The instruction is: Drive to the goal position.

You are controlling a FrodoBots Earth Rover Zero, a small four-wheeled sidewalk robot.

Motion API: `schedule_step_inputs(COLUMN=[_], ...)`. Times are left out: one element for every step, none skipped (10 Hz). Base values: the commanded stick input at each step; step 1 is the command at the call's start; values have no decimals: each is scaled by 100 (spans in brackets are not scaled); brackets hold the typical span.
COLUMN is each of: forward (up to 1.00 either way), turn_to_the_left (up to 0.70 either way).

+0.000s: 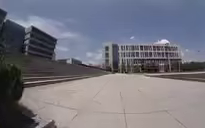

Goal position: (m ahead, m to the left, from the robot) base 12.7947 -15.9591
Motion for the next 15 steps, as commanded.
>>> schedule_step_inputs(forward=[50, 50, 50, 50, 50, 50, 50, 50, 50, 50, 50, 50, 50, 50, 50], turn_to_the_left=[0, 0, 0, 0, 0, 0, 0, 0, 0, 0, 0, 0, 0, 0, 0])
